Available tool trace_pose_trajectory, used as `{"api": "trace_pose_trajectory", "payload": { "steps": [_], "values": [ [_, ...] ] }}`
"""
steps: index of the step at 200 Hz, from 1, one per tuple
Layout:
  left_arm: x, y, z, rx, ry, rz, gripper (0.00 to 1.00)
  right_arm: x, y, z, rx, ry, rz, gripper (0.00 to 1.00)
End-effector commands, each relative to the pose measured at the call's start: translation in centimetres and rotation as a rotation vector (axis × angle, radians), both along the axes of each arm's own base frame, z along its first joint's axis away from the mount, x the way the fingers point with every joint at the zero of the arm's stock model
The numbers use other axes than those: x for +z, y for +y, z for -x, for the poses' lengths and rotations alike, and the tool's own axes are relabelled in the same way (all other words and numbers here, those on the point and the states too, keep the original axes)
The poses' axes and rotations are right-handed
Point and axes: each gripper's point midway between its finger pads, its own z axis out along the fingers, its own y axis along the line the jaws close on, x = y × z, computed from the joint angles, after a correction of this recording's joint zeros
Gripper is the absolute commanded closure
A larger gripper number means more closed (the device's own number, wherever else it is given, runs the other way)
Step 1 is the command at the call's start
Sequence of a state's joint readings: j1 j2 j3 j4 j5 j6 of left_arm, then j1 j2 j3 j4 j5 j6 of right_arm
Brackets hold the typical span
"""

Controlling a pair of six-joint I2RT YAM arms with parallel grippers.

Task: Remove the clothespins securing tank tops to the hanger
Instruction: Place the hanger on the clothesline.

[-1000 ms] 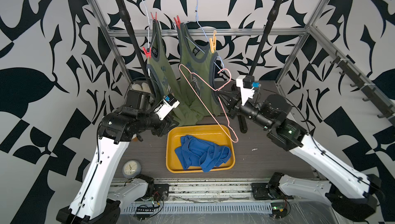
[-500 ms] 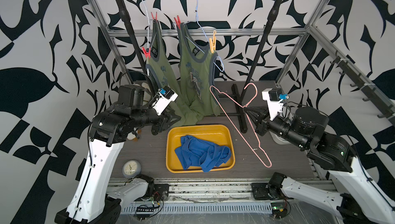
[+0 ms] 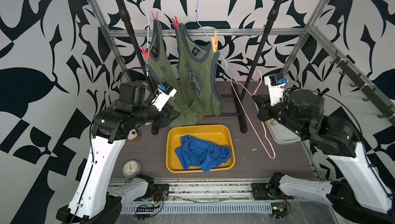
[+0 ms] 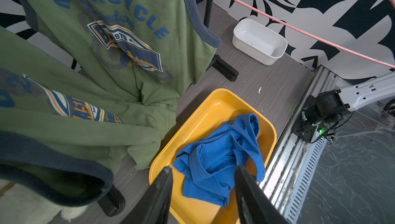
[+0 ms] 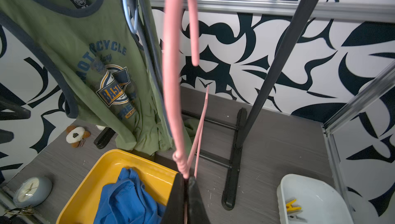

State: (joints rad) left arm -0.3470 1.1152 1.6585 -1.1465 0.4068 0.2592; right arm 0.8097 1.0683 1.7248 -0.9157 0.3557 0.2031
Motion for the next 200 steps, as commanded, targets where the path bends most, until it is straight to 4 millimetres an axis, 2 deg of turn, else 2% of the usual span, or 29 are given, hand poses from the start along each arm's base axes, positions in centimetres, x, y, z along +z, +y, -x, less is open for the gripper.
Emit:
{"api": "trace_pose_trajectory", "payload": {
  "steps": [1, 60, 109, 132, 156, 172, 200],
  "values": [
    [0.9, 0.1, -0.1, 0.006, -0.032, 0.014, 0.49, 3.9, -0.5, -0.2, -0.012, -0.132, -0.024, 1.00],
    [-0.7, 0.0, -0.4, -0.012, -0.025, -0.017, 0.47, 9.1, 1.5, -3.7, -0.064, -0.370, -0.018, 1.00],
    [-1.9, -0.5, -1.5, -0.020, 0.008, -0.032, 0.47, 11.2, 5.1, -7.7, -0.084, -0.424, 0.031, 1.00],
    [-2.2, -0.7, -2.2, -0.024, 0.017, -0.040, 0.46, 12.2, 6.0, -9.4, -0.099, -0.440, 0.049, 1.00],
    [-2.5, -1.1, -2.9, -0.031, 0.039, -0.040, 0.46, 13.3, 6.1, -11.3, -0.118, -0.441, 0.056, 1.00],
    [-2.6, -1.4, -3.4, -0.036, 0.046, -0.040, 0.46, 13.6, 5.4, -13.0, -0.117, -0.416, 0.018, 1.00],
    [-2.7, -1.5, -3.8, -0.044, 0.055, -0.049, 0.46, 14.5, 3.3, -15.0, -0.128, -0.415, -0.057, 1.00]
  ]
}}
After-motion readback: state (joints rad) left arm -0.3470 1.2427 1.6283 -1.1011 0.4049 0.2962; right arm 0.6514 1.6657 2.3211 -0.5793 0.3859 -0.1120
